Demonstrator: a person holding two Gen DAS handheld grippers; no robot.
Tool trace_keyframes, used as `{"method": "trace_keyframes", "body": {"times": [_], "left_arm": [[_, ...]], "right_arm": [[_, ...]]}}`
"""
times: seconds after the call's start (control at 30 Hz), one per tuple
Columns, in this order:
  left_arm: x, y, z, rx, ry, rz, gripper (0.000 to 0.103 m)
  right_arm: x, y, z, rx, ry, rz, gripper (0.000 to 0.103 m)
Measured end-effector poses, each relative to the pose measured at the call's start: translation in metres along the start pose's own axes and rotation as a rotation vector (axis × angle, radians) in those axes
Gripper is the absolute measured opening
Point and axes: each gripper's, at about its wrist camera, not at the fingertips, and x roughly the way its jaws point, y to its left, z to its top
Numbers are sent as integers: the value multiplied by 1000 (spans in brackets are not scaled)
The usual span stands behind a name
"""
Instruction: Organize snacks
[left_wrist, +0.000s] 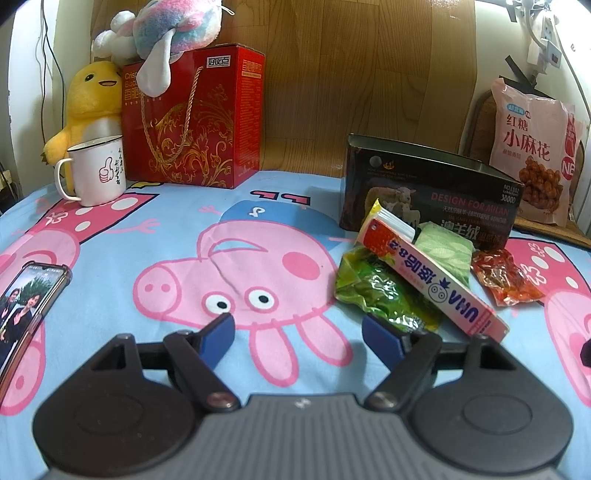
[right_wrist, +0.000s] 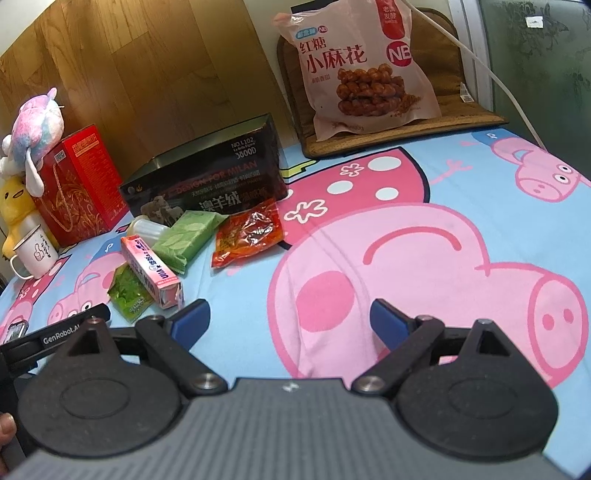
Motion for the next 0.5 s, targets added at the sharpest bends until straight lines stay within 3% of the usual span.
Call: {"method": "trace_keyframes", "body": {"times": [0.2,0.4,0.5], "left_arm": [[1,4,2,-15,14,-35,79],[8,21,24,-109,76,-229,79],[16,21,41,-108,85,-300,79]], "right_arm": [[5,3,-2,-10,13,10,95],[13,17,-3,-55,37,147,94],[23,33,-1,-110,48,185,86]]}}
